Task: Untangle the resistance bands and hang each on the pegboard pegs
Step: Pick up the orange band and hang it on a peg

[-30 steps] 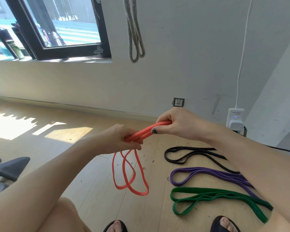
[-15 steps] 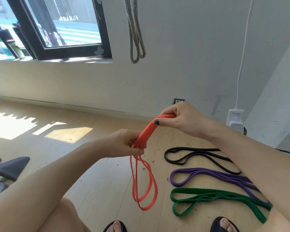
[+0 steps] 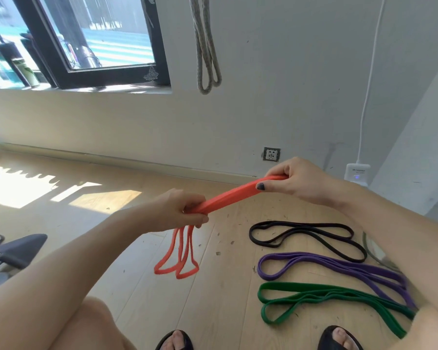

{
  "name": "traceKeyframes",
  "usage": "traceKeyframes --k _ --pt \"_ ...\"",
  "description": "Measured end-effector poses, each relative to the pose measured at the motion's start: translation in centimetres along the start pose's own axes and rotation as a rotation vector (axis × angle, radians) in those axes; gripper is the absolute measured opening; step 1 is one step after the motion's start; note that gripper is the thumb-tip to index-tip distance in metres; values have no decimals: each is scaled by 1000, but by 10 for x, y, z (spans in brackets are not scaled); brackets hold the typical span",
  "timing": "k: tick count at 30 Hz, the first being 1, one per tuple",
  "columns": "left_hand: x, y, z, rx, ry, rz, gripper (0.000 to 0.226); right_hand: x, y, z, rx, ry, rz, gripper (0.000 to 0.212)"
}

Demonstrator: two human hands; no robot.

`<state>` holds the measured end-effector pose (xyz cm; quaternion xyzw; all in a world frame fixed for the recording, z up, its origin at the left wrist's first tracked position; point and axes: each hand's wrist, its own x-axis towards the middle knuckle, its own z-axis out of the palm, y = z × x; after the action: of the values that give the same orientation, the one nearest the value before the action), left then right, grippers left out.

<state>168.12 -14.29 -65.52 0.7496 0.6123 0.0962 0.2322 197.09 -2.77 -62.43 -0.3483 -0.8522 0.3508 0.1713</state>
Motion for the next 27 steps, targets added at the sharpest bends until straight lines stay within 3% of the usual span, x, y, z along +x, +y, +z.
traceKeyframes --k 5,11,13,14,16,17,20,27 --pt "-3 -1 -9 -24 38 -25 15 -2 13 2 -101 -106 88 32" --pt "-5 4 -12 11 -8 -11 10 -3 20 18 -296 -348 226 46" --pt "-3 12 -12 36 -14 2 15 -4 16 24 -457 -471 265 61" --pt "-2 16 -12 48 -13 18 17 -4 13 30 -507 -516 276 77" --pt "0 28 -10 55 -17 58 17 -4 0 44 -395 -530 223 100" --pt "2 33 -8 53 -23 79 17 -3 -10 53 -245 -516 169 100" --pt "6 47 -3 64 -42 136 17 5 -29 75 103 -443 54 68" --pt "4 29 -1 68 -20 78 19 6 -50 65 117 -394 97 31"
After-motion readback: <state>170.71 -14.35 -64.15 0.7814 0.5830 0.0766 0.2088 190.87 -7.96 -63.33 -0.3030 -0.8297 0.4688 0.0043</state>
